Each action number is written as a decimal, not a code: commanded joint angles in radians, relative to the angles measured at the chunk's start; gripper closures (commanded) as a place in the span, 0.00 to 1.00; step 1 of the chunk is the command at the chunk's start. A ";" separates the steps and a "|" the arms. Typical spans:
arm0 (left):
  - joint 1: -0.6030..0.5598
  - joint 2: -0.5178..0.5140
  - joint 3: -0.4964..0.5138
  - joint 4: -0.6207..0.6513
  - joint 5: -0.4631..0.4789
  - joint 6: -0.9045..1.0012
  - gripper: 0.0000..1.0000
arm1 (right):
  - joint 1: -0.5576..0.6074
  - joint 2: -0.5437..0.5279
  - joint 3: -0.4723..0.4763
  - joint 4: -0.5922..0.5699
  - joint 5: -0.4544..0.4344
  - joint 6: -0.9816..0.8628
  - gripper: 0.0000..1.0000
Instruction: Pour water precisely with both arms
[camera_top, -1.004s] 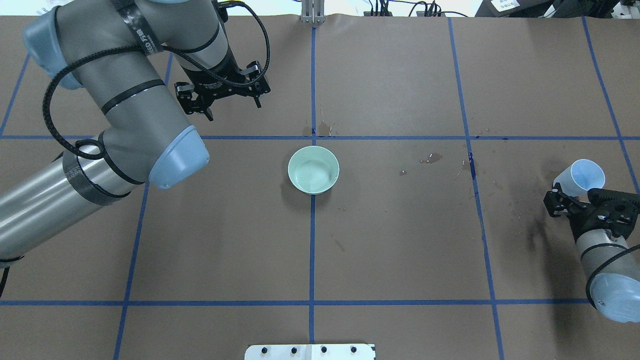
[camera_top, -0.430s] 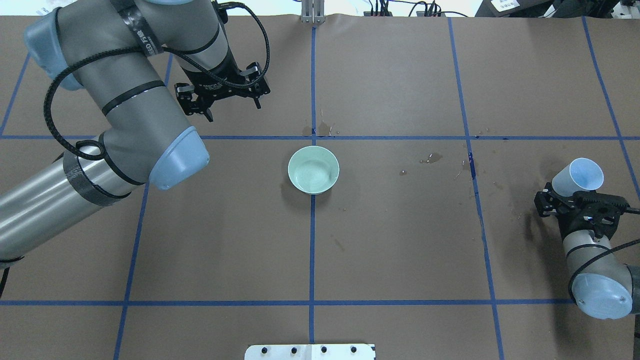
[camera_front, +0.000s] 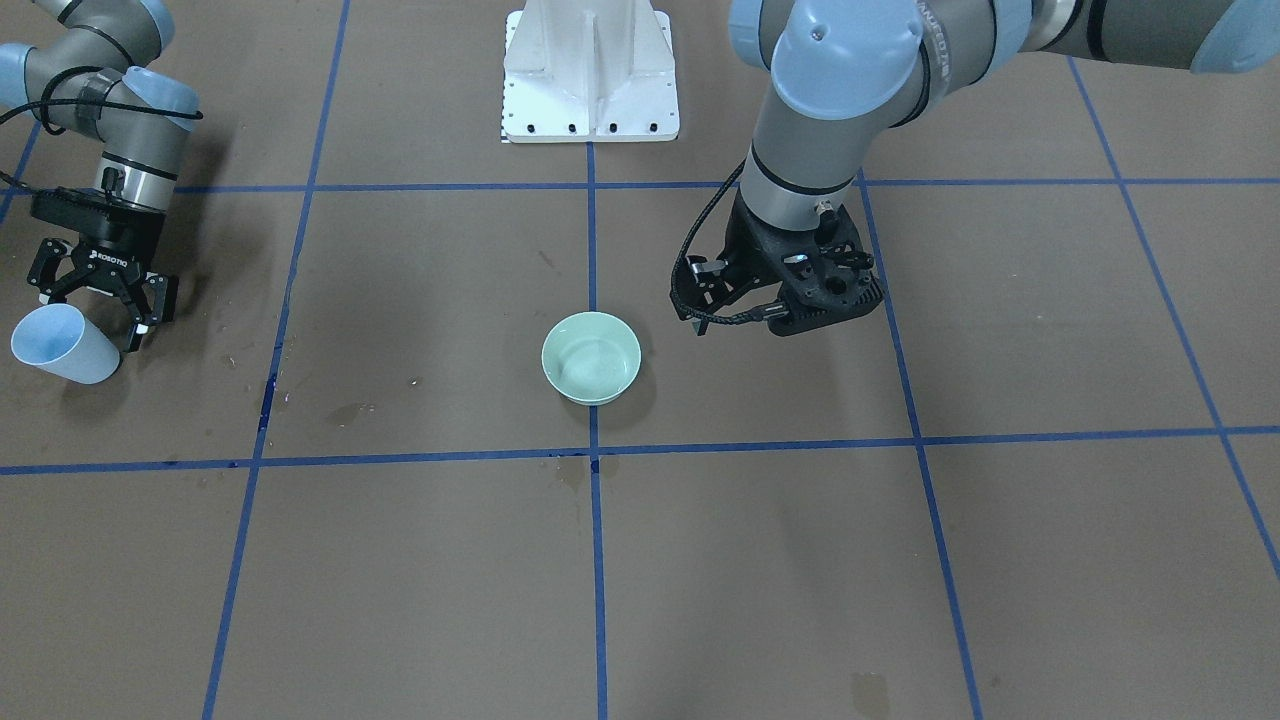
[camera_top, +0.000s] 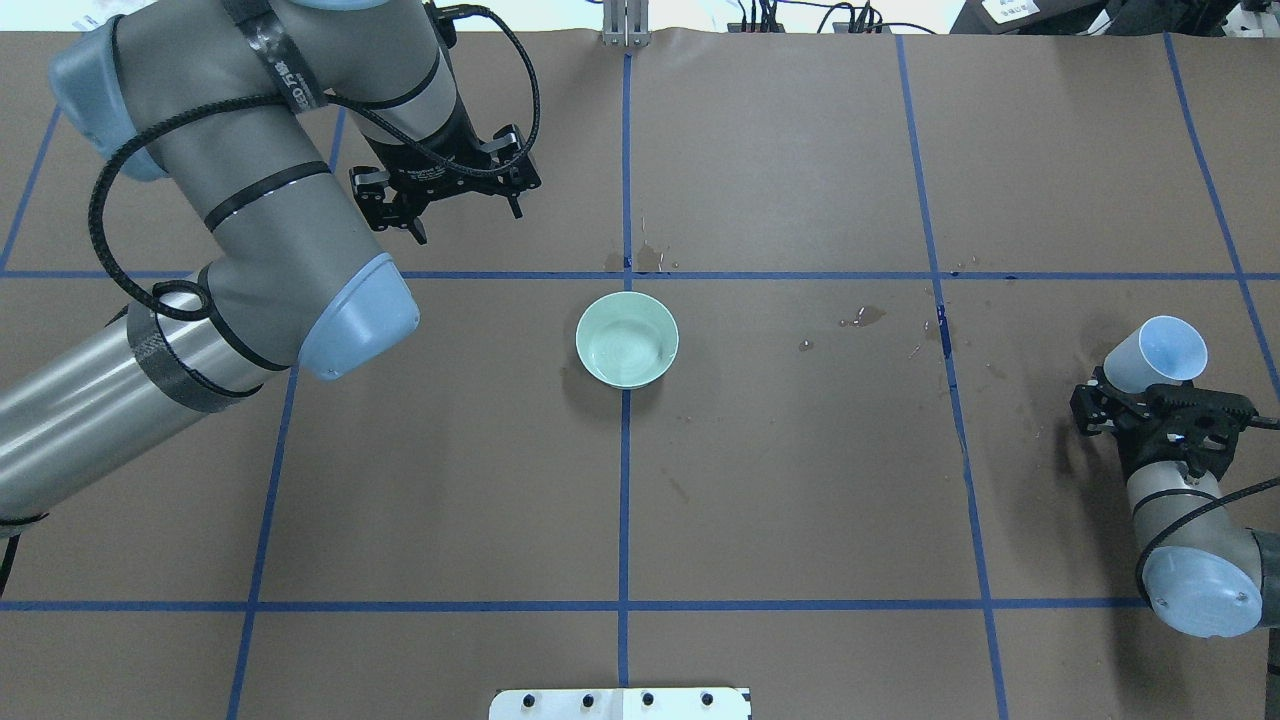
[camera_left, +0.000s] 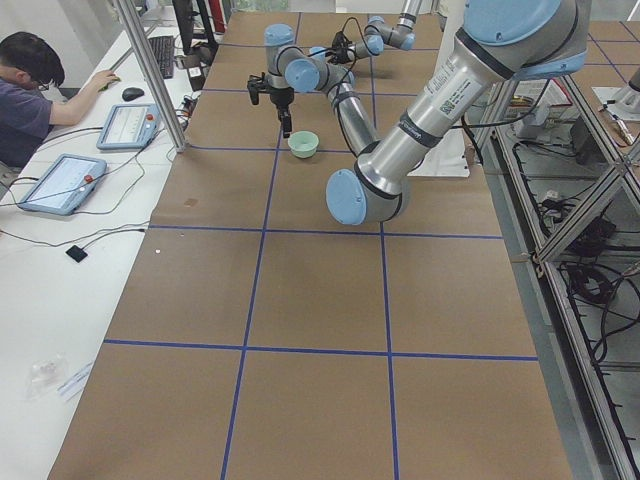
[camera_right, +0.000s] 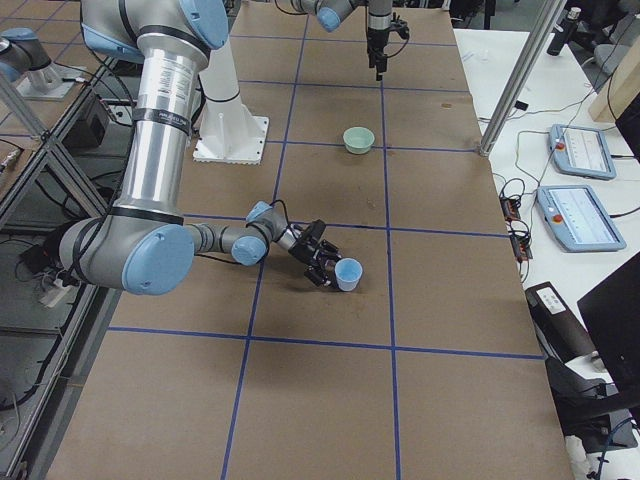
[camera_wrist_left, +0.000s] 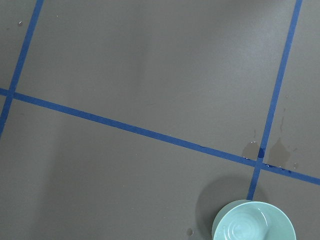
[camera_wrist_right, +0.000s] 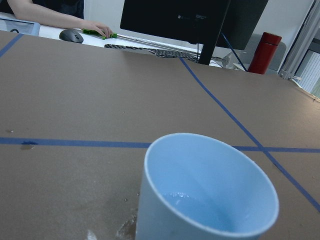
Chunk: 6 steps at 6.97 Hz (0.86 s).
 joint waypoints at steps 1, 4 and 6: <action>0.000 -0.001 0.000 0.000 0.000 0.000 0.00 | 0.002 0.001 -0.005 0.001 0.001 0.000 0.00; 0.000 -0.001 -0.002 0.000 0.000 0.000 0.00 | 0.015 0.001 -0.016 0.001 0.004 -0.002 0.01; 0.000 -0.001 -0.002 0.000 0.000 0.000 0.00 | 0.028 0.001 -0.017 -0.001 0.008 -0.003 0.02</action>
